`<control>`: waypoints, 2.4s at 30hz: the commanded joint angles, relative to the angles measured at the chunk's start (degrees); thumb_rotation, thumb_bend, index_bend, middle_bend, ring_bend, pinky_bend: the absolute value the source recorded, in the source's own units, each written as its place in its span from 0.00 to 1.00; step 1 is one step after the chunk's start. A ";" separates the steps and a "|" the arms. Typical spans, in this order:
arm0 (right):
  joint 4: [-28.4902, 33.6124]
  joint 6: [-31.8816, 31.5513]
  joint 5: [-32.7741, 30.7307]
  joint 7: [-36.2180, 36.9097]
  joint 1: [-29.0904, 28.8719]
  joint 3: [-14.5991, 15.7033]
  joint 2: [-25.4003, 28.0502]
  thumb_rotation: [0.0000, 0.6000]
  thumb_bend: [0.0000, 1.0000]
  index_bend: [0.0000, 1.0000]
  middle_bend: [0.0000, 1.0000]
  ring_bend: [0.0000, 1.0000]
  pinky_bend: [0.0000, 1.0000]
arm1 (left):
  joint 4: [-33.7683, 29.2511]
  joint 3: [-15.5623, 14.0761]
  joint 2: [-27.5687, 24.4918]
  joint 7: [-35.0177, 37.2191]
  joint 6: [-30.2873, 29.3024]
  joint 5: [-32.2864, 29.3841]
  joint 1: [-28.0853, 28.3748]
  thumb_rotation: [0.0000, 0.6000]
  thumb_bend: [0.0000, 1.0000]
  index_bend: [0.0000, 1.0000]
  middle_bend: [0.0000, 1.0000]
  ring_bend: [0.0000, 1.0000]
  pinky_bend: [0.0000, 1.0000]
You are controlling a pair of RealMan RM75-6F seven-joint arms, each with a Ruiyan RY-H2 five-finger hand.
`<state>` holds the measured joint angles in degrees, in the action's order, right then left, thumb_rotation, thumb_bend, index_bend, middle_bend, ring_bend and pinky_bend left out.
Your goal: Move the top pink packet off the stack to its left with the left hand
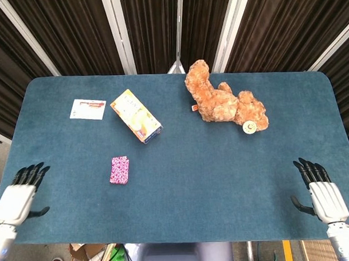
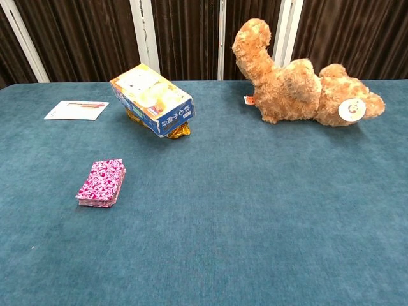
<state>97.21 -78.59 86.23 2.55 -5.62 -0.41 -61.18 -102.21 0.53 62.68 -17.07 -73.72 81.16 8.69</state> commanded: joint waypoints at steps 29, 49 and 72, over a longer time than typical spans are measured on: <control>0.05 0.62 -0.14 2.51 -0.22 0.03 0.60 1.00 0.36 0.00 0.00 0.00 0.05 | 0.70 11.34 24.75 -38.92 9.37 -51.48 30.51 1.00 0.28 0.03 0.00 0.00 0.00; 0.20 0.74 -0.26 3.11 -0.22 0.06 0.80 1.00 0.36 0.00 0.00 0.00 0.05 | 4.99 9.46 29.79 -39.01 7.78 -56.58 35.89 1.00 0.28 0.08 0.00 0.00 0.00; 0.28 0.50 -0.22 3.22 -0.08 0.10 0.85 1.00 0.36 0.00 0.00 0.00 0.05 | -0.07 8.67 26.71 -33.32 5.19 -51.29 36.09 1.00 0.47 0.50 0.00 0.00 0.00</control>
<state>97.49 -78.09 86.01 5.78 -5.70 -0.31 -60.33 -101.53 9.21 90.11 -51.00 -68.18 29.31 45.05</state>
